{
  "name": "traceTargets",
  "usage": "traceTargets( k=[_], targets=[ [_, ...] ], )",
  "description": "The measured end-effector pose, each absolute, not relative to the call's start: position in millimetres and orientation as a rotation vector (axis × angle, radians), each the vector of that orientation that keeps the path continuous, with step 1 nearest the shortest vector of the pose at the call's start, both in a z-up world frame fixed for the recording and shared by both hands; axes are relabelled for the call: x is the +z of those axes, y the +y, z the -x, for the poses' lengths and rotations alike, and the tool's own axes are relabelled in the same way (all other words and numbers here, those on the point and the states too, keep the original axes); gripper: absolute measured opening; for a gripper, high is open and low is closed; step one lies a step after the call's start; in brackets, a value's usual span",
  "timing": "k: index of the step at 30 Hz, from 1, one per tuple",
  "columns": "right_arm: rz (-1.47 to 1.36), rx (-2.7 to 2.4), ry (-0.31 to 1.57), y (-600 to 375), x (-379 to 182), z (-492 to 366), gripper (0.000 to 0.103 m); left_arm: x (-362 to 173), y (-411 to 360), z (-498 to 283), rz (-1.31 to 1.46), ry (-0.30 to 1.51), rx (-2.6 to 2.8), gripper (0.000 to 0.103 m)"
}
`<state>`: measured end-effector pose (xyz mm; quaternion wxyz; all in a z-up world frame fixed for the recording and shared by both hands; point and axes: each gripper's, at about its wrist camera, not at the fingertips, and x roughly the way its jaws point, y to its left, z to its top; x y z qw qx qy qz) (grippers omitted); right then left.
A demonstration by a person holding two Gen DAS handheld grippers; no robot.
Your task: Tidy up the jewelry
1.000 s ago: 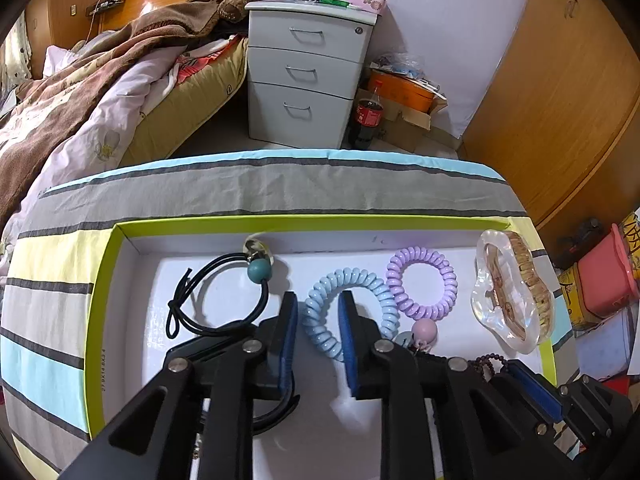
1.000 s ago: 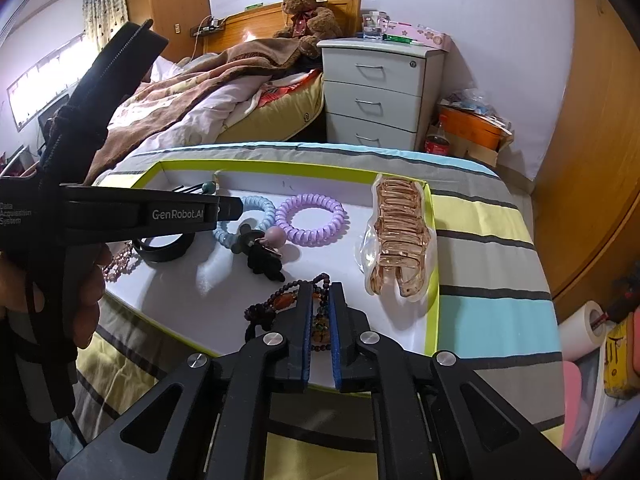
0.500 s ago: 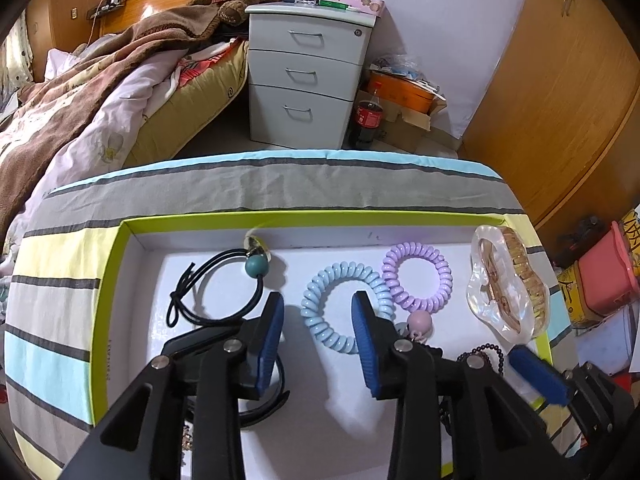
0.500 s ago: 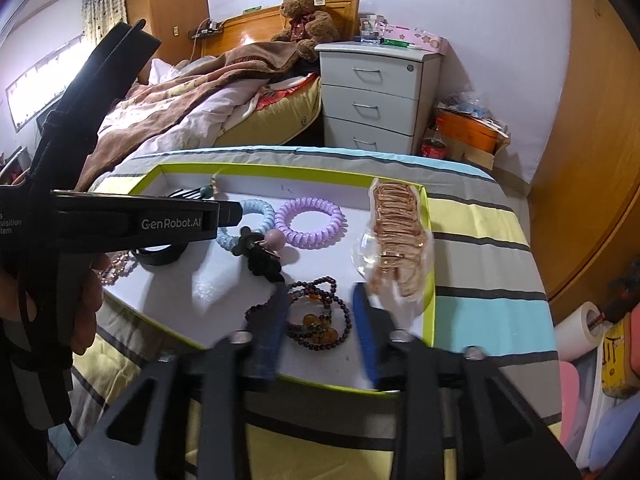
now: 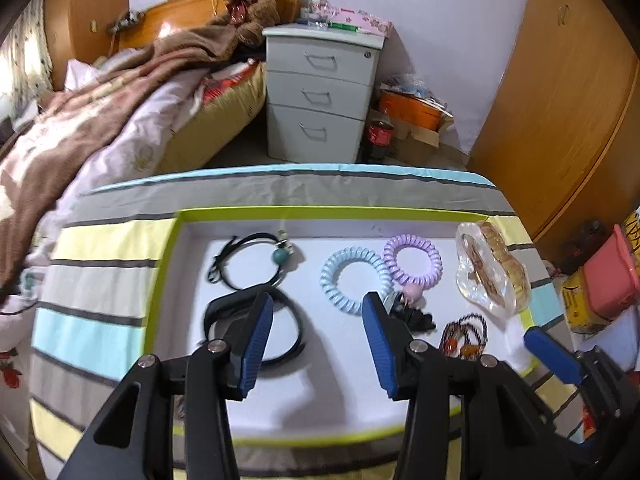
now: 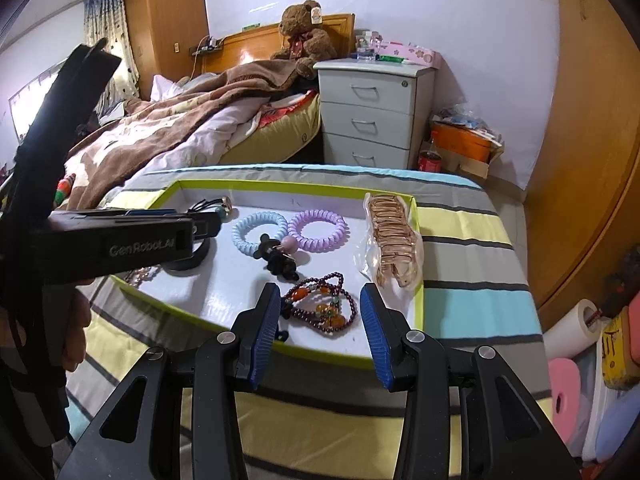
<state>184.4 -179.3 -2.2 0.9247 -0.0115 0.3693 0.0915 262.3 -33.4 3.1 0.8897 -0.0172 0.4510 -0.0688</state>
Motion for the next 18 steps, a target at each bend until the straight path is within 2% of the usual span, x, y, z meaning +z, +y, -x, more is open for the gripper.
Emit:
traceTargets(
  k=[18],
  targets=[
    [-0.033, 0.156, 0.681, -185, 25, -124, 0.043, 24, -19, -164, 0.038, 0.828, -0.041, 0.049]
  ],
)
